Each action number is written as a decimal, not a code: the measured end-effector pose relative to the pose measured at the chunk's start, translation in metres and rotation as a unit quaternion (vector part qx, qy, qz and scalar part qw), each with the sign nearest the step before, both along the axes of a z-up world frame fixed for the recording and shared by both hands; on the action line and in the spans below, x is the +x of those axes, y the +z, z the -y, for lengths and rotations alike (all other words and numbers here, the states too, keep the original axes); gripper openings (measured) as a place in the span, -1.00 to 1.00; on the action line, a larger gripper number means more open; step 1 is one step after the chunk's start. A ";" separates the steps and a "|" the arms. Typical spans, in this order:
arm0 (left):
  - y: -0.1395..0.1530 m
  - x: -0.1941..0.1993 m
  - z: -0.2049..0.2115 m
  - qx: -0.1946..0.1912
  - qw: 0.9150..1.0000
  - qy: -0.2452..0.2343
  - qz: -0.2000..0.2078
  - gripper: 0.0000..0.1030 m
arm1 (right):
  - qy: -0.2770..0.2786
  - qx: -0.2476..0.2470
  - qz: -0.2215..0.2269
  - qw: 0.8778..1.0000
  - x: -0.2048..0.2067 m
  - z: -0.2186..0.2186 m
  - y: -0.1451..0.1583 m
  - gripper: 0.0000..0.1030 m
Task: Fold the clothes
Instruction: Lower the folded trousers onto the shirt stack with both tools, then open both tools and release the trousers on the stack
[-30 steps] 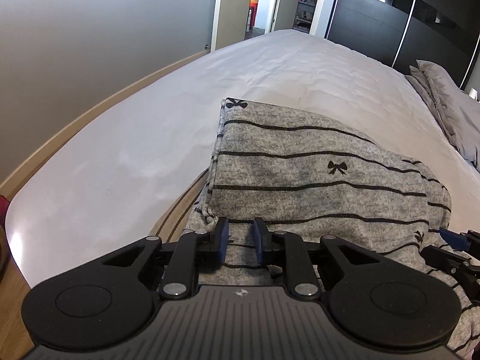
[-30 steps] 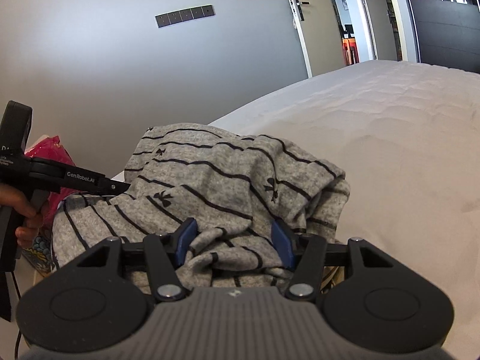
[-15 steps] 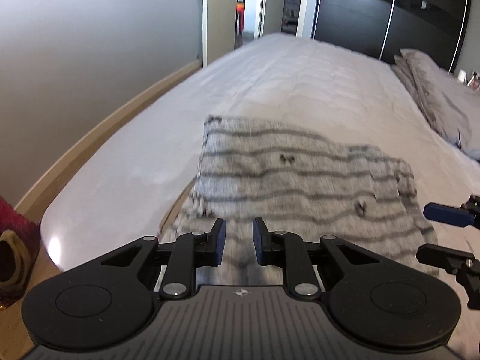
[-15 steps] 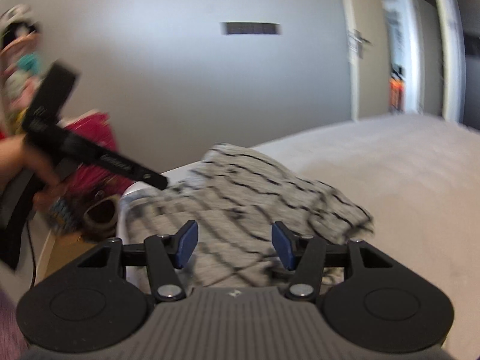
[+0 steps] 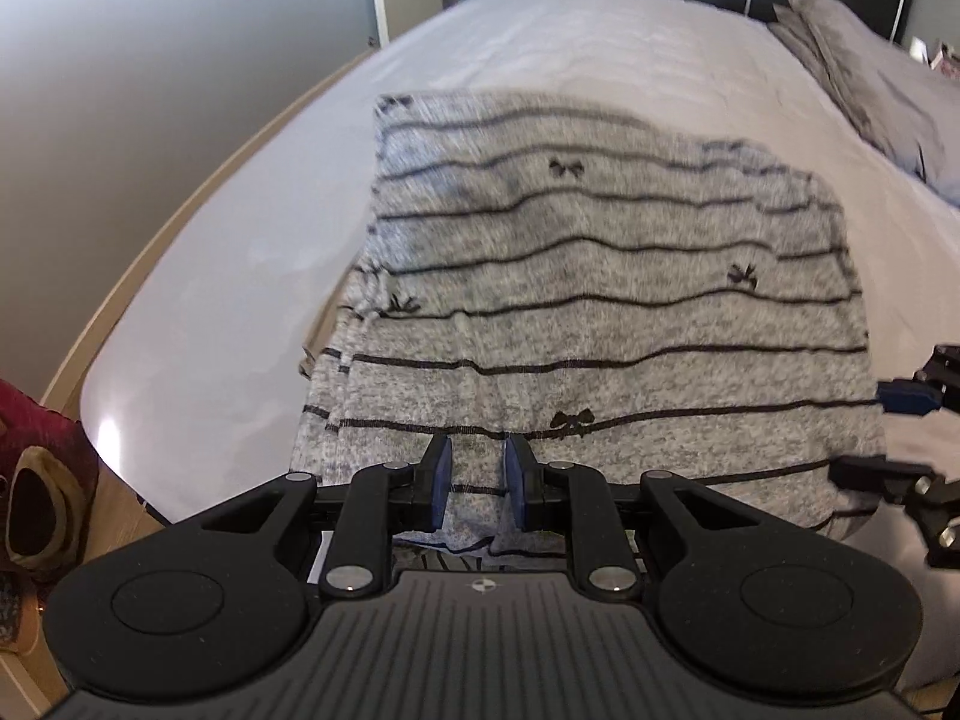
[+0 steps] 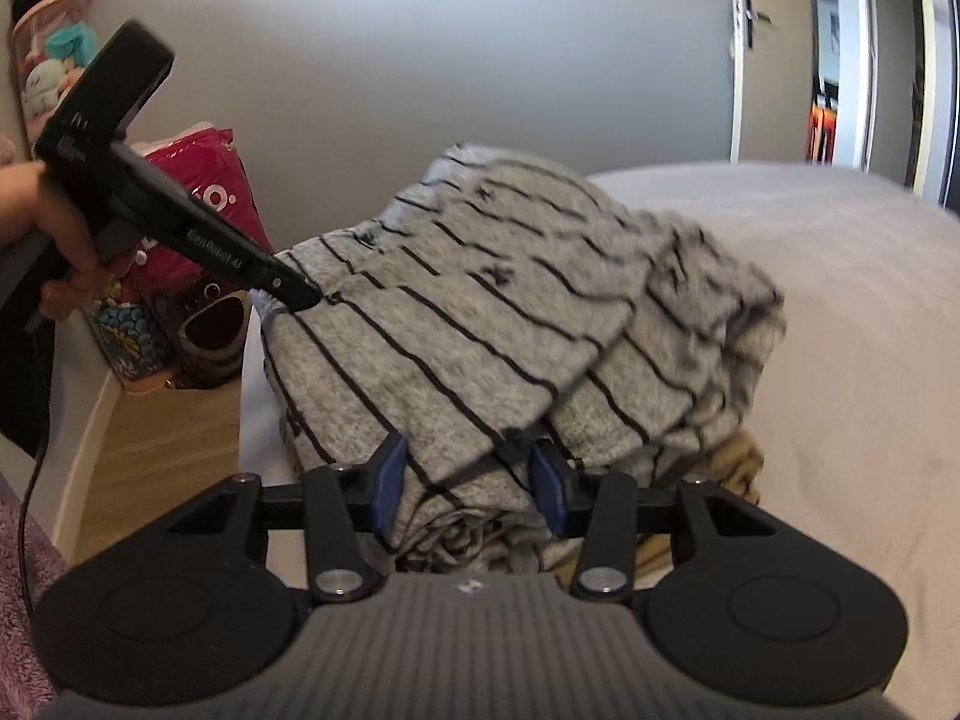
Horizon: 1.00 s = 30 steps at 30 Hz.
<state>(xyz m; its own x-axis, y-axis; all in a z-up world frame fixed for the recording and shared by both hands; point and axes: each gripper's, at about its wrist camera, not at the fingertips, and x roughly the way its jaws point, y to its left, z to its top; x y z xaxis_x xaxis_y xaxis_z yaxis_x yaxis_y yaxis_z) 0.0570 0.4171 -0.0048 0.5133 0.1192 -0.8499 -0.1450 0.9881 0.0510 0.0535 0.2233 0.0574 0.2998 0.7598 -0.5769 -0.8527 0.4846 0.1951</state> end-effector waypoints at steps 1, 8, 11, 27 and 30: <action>-0.002 0.001 0.000 0.003 1.000 -0.001 -0.002 -0.67 | 0.000 -0.001 -0.002 1.000 0.001 0.000 0.000 -0.06; 0.011 0.003 0.010 0.034 0.999 0.002 0.004 -0.67 | -0.009 0.017 -0.026 0.999 0.003 0.009 0.012 -0.01; 0.024 -0.001 0.020 0.042 0.999 -0.005 0.017 -0.62 | -0.016 0.023 -0.024 0.999 0.001 0.021 0.028 0.00; 0.135 -0.025 0.166 0.069 0.981 -0.085 0.158 0.15 | -0.188 0.008 0.001 0.982 -0.008 0.149 0.099 0.61; 0.149 -0.029 0.203 0.064 0.972 -0.103 0.202 0.38 | -0.223 0.002 0.020 0.975 -0.020 0.183 0.112 0.63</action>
